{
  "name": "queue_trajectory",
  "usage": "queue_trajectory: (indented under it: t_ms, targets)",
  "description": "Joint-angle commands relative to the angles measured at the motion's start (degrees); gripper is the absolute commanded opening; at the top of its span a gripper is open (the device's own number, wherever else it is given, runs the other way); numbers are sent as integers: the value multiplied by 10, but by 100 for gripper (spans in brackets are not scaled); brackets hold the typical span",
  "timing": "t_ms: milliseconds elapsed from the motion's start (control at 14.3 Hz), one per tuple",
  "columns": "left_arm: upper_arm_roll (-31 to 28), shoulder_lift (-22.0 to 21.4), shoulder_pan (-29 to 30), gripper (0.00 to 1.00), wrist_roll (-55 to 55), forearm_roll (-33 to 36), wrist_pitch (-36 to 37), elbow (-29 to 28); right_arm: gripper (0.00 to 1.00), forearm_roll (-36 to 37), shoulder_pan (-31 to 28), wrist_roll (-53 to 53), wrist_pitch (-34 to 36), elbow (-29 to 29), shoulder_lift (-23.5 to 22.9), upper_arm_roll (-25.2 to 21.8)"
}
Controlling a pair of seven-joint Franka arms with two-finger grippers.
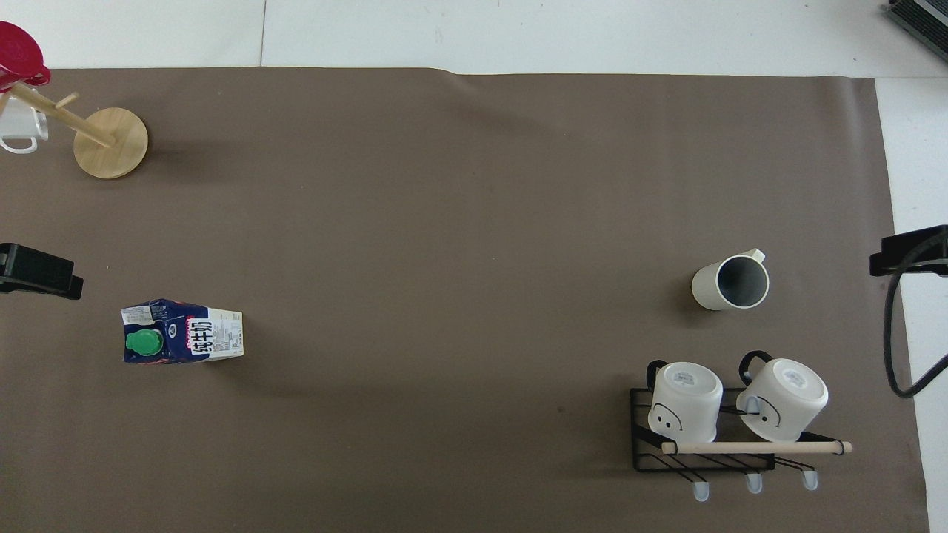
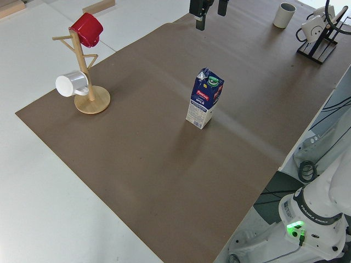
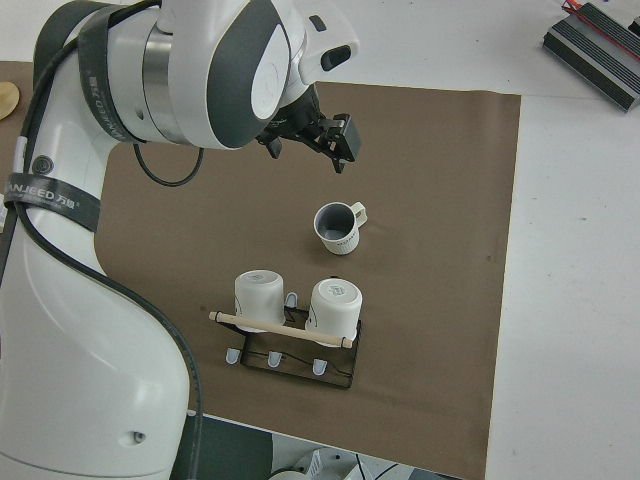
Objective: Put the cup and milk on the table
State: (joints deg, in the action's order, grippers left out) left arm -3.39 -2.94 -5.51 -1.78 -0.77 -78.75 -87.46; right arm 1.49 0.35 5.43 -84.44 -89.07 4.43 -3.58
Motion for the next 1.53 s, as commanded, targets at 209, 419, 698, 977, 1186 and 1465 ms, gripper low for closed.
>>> queue_trajectory:
  t_ms: [209, 419, 698, 977, 1186, 1465]
  targets:
    - [0, -7, 1, 100, -6, 7, 4, -2, 100, -3, -6, 5, -2, -2, 3, 3]
    - [0, -7, 1, 100, -6, 7, 4, -2, 100, -4, -6, 10, -3, -7, 5, 3]
    - [0, -7, 1, 100, -6, 7, 4, -2, 100, -4, -6, 8, -2, -7, 5, 3]
    - [0, -7, 1, 100, -6, 7, 4, -2, 100, -4, -7, 8, -2, -8, 6, 3]
    - [0, -7, 1, 100, -7, 7, 4, -2, 100, -4, -7, 8, -2, -8, 7, 3]
    - [0, -7, 1, 100, -7, 7, 4, -2, 100, -4, -7, 8, -3, -11, 8, 3]
